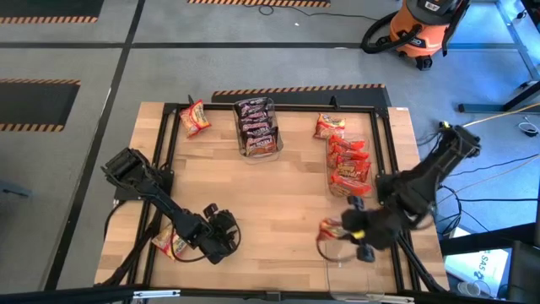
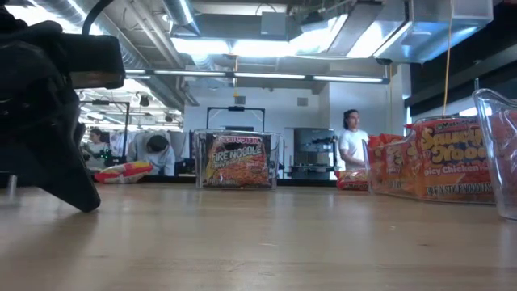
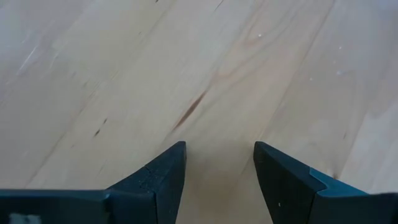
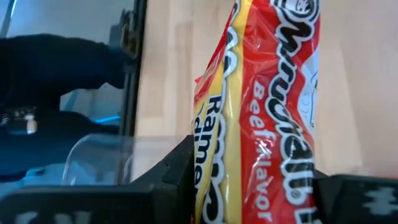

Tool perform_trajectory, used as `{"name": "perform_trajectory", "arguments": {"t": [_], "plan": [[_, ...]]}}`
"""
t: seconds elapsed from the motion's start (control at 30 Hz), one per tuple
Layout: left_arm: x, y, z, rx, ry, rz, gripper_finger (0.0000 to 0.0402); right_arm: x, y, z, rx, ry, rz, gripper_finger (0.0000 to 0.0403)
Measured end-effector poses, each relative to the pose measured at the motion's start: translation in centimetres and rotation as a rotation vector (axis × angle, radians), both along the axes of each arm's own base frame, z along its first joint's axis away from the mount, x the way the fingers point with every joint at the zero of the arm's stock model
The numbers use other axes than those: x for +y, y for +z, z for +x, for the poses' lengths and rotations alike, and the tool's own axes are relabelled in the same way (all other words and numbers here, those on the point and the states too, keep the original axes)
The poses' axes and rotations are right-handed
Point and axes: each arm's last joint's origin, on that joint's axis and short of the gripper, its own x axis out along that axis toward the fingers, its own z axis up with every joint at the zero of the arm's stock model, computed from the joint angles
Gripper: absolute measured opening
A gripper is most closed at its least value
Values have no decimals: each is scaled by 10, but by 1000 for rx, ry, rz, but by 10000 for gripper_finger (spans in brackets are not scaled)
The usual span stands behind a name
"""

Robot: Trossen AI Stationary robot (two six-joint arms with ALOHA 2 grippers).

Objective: Sort Maruchan noodles
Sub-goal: Put the red noodle pack into the bottom transparent bin

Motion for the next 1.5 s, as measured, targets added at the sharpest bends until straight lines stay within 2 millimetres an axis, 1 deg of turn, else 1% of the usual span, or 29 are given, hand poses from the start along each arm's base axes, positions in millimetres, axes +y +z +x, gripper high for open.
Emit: {"name": "perform_trajectory", "arguments": {"t": [0.13,0.2,0.27,0.33,0.47,0.57,0.67,0.83,1.07,1.3,1.4,1.5], "plan": [[0,0,0,-2,1,-2,185,16,-3,-23,-7,-25,-32,108],[0,0,0,-4,1,-3,185,22,-10,-35,-37,-56,-64,108],[0,0,1,-7,2,-2,185,24,-24,-44,-58,-86,-103,108],[0,0,1,-9,2,0,185,27,-43,-51,-32,-93,-91,108],[0,0,1,-10,0,3,185,23,-79,-56,31,-142,-44,108],[1,0,2,-10,5,3,185,21,-97,-57,27,-137,-34,108],[3,0,3,-12,13,5,185,16,-111,-60,40,-139,-60,108],[5,1,6,-14,5,16,185,15,-122,-60,52,-135,-101,108],[11,1,11,-21,11,29,185,16,-143,-58,46,-134,-180,108],[11,2,16,-43,-20,32,185,19,-155,-56,63,-137,-229,109],[11,2,16,-43,-20,32,185,20,-156,-56,61,-139,-238,121],[11,2,16,-41,-23,27,185,20,-156,-56,67,-135,-241,147]]}}
